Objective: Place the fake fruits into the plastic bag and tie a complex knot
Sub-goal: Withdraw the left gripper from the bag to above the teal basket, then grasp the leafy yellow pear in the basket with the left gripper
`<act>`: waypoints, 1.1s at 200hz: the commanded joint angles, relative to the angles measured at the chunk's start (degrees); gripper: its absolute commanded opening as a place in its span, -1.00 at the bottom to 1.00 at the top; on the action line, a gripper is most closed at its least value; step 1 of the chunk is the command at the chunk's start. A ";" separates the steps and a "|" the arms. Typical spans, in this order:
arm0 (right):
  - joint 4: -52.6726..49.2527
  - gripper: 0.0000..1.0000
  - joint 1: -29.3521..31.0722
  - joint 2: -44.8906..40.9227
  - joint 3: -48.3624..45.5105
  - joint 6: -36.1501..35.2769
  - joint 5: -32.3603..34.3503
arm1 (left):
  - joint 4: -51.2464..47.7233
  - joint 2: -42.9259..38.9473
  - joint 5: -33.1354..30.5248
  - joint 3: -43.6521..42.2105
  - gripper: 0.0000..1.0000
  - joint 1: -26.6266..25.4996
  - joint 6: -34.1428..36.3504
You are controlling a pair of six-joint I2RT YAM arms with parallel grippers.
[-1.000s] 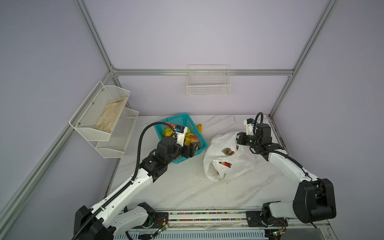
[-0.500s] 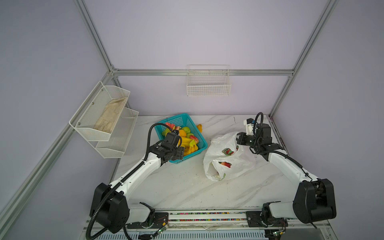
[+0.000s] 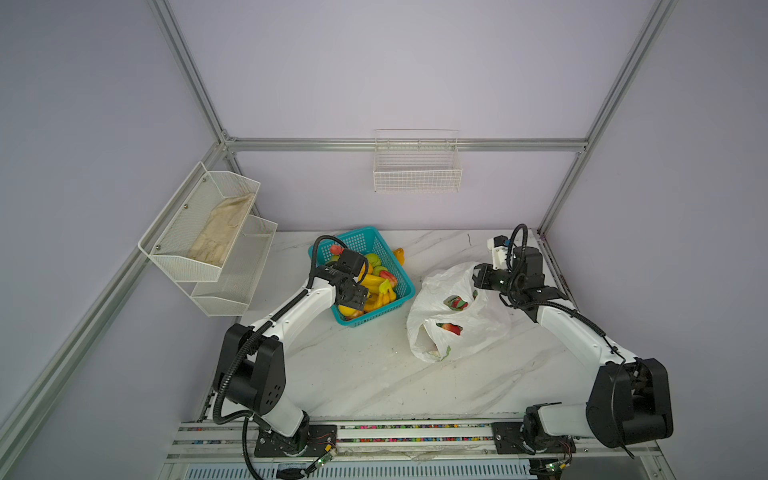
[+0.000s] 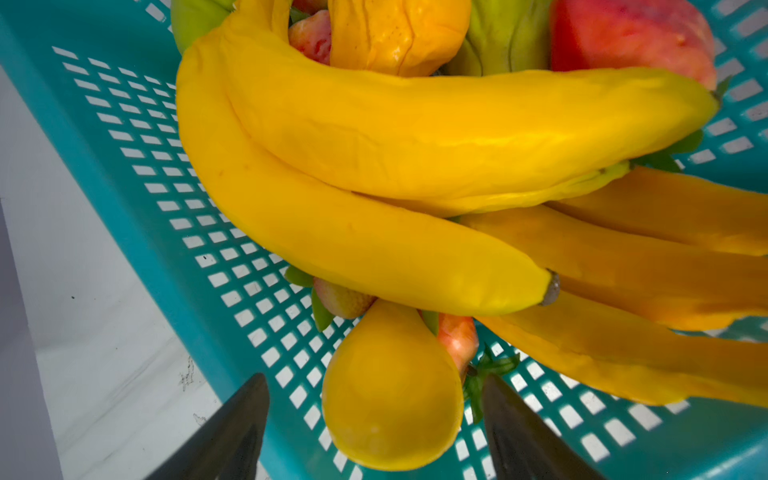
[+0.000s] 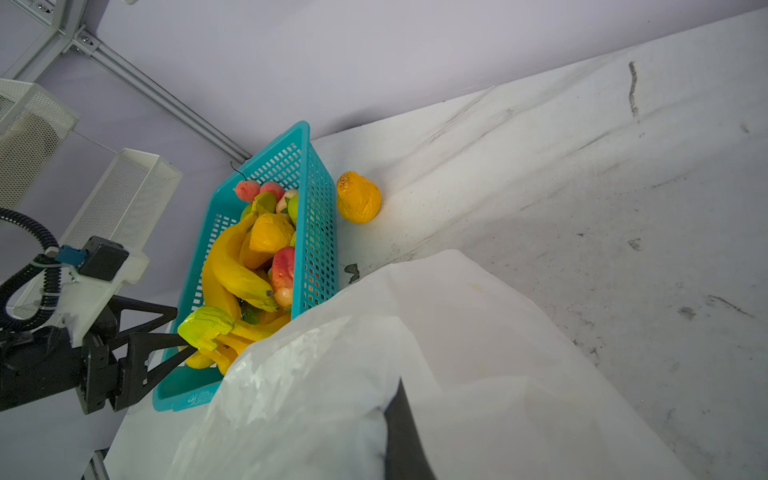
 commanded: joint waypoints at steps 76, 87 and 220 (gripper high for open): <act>1.29 -1.00 -0.09 -0.63 -0.49 -1.38 -0.19 | -4.73 6.07 1.57 6.42 0.55 0.47 0.94; 1.31 -1.00 -0.07 -0.44 -0.48 -1.32 -0.16 | -4.79 6.48 1.76 6.30 0.53 0.47 0.79; 0.57 -1.00 -0.11 0.18 0.53 -0.66 -0.19 | -0.51 -10.45 7.78 2.40 -0.13 -0.90 -2.93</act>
